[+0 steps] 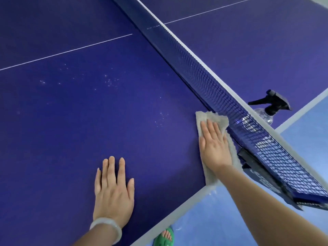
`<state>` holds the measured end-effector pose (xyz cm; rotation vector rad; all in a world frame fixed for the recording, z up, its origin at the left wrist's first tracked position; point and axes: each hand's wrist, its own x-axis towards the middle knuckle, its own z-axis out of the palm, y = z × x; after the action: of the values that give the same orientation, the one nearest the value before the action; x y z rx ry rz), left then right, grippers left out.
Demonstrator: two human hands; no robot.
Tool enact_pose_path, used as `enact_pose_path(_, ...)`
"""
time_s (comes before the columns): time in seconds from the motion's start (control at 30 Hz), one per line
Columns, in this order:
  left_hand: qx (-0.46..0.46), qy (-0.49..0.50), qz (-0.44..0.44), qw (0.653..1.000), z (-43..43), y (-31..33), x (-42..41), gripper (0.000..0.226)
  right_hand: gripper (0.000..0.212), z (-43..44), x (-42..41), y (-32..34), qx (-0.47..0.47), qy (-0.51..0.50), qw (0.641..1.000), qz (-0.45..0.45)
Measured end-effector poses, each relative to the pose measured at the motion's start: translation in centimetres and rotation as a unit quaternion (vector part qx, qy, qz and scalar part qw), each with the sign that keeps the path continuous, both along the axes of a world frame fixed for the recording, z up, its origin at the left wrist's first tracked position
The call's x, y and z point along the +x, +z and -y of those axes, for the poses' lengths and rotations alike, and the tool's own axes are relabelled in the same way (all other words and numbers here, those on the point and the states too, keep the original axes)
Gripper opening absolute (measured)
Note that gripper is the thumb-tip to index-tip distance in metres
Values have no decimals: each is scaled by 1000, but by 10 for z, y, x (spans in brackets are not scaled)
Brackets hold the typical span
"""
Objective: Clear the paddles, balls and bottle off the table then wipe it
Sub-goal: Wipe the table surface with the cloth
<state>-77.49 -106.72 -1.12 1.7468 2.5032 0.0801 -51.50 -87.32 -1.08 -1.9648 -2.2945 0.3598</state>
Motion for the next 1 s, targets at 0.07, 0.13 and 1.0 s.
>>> enact_pose_path(0.07,-8,-2,-5,1000,0,-1,-1,64,55,-18,-14,0,-8,-56,998,5)
enact_pose_path(0.13,-17,-1,-12,1000,0,-1,-1,64,56,-24,-42,0,-11,-82,997,-8)
enact_pose_path(1.0,-1,126,70,990,-104,19,-41,57,60,-33,-87,-9,4,-102,995,4)
